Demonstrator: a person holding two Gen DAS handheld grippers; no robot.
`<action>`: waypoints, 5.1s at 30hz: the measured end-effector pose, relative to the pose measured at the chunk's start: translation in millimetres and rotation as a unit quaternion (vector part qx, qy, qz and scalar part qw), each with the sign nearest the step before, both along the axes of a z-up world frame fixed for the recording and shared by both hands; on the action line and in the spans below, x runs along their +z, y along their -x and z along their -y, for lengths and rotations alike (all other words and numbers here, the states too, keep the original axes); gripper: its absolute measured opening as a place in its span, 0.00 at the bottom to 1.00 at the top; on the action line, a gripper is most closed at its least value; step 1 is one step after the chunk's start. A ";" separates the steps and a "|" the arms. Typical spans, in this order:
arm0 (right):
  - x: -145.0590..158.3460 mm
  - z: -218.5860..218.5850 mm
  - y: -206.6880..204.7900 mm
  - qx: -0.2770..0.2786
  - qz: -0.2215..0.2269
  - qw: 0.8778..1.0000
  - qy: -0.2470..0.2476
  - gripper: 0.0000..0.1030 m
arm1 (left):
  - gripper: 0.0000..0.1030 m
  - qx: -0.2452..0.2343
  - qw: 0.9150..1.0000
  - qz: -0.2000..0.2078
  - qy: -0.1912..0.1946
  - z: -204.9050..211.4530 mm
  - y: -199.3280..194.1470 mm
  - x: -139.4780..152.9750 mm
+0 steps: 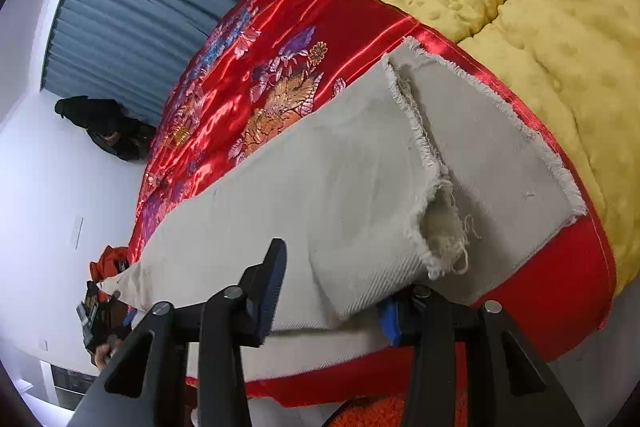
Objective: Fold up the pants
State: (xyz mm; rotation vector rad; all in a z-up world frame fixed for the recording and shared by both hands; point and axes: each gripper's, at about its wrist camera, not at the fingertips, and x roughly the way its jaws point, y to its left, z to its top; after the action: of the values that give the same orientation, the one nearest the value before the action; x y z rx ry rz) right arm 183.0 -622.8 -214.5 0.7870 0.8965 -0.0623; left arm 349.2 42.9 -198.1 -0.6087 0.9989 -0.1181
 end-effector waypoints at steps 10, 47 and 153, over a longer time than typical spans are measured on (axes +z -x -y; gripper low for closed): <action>104.7 -12.0 -23.0 0.117 0.070 0.983 0.123 0.04 | 0.02 -0.080 0.992 0.091 0.024 -5.5 80.3 93.4; 29.8 52.2 -4.9 0.043 -0.096 0.974 0.200 0.11 | 0.03 -0.112 0.985 -0.067 -0.116 18.3 146.5 -9.8; 41.1 43.0 64.5 -0.093 0.086 0.991 -0.039 0.07 | 0.90 -0.436 0.814 0.165 -0.347 334.2 188.4 -50.5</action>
State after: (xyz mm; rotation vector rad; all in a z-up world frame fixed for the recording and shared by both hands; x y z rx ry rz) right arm 118.5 -665.8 -173.3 0.9322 0.6647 -0.1220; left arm 160.8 -291.3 -248.6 0.5733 0.8284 -0.6192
